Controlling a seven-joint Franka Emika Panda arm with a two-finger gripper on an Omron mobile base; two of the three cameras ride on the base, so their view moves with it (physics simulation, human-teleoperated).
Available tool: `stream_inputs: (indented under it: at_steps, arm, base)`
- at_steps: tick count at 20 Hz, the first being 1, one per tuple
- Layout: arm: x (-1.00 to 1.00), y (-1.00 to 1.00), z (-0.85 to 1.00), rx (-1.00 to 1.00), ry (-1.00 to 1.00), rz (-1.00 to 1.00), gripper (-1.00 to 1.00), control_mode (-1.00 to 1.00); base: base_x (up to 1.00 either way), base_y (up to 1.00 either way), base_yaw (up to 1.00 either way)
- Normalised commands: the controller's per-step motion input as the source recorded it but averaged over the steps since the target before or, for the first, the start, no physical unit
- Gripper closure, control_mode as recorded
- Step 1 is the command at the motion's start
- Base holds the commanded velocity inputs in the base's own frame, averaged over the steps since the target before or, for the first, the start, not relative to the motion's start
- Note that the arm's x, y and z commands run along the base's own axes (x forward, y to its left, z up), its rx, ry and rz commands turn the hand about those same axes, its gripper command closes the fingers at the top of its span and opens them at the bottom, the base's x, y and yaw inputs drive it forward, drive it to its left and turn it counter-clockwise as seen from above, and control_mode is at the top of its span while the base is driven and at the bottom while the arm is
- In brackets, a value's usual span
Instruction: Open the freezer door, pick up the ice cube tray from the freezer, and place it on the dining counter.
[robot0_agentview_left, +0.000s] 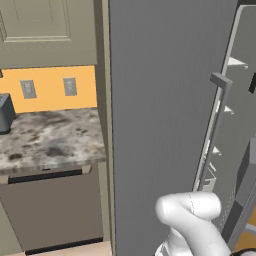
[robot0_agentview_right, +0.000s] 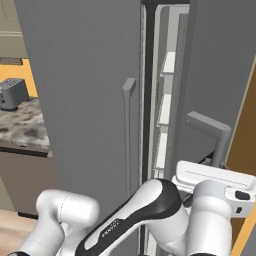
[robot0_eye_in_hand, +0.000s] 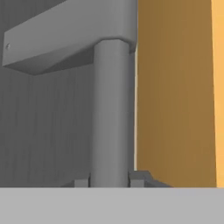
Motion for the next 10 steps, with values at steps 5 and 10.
stream_inputs:
  at_steps: [5,10]
  arm:
    - [0.00,-0.05,0.00,0.00,0.00,0.00,-1.00,-1.00]
    - [0.00,0.00,0.00,0.00,0.00,0.00,-1.00,-1.00]
  base:
    - [0.00,0.00,0.00]
    - [0.00,0.00,0.00]
